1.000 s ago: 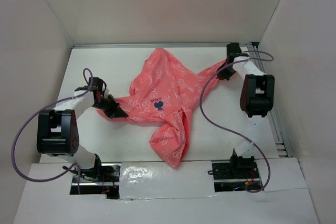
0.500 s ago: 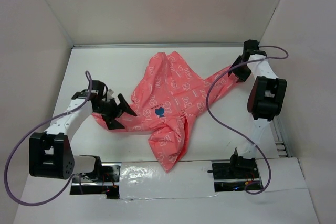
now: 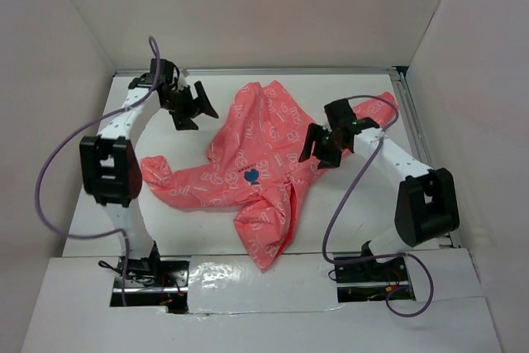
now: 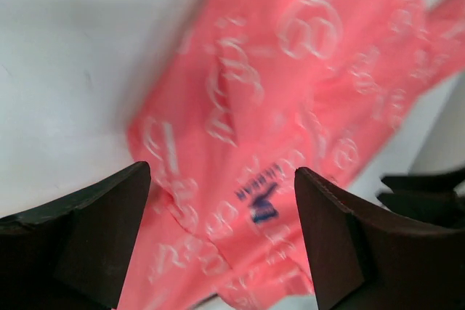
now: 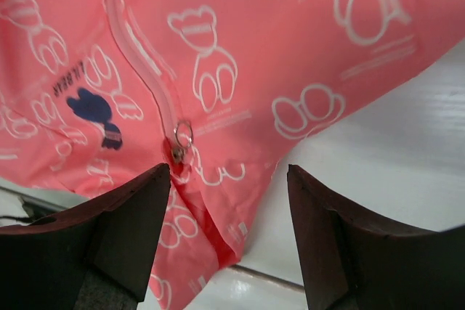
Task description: Zip up the jacket
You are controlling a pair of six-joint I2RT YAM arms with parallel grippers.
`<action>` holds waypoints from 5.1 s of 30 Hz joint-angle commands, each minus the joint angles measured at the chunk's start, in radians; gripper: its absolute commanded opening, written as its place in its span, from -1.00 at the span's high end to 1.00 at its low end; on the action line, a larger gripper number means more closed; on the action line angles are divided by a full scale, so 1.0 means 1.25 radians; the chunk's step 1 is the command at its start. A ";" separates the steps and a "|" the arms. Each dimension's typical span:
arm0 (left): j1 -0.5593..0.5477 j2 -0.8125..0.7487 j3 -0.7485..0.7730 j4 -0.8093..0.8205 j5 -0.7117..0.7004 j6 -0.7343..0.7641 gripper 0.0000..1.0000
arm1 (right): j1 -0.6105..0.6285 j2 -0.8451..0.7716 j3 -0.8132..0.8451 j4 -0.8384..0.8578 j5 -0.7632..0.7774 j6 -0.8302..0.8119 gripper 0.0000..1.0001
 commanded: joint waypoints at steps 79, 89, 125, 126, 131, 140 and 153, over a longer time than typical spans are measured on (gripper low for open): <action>0.123 0.095 0.082 0.117 0.123 0.079 -0.99 | -0.062 0.215 0.243 -0.014 0.096 0.018 -0.79; 0.053 0.372 0.356 -0.014 0.015 0.153 -0.99 | -0.130 0.462 0.524 -0.118 0.110 0.006 -0.86; 0.213 0.270 0.252 0.009 0.127 0.143 -0.99 | -0.282 0.438 0.654 -0.106 -0.022 -0.029 -0.24; 0.208 0.266 0.239 0.010 0.131 0.157 -0.98 | -0.277 0.424 0.630 -0.094 -0.033 -0.035 -0.39; 0.158 0.321 0.245 -0.047 0.076 0.170 -0.95 | -0.269 0.327 0.540 -0.058 -0.060 -0.025 -0.84; 0.090 0.350 0.198 -0.067 -0.012 0.138 -0.44 | -0.269 0.128 0.420 -0.018 -0.058 -0.010 -0.99; 0.078 0.384 0.295 -0.152 -0.194 0.108 1.00 | -0.282 -0.035 0.327 -0.008 -0.046 0.000 -0.99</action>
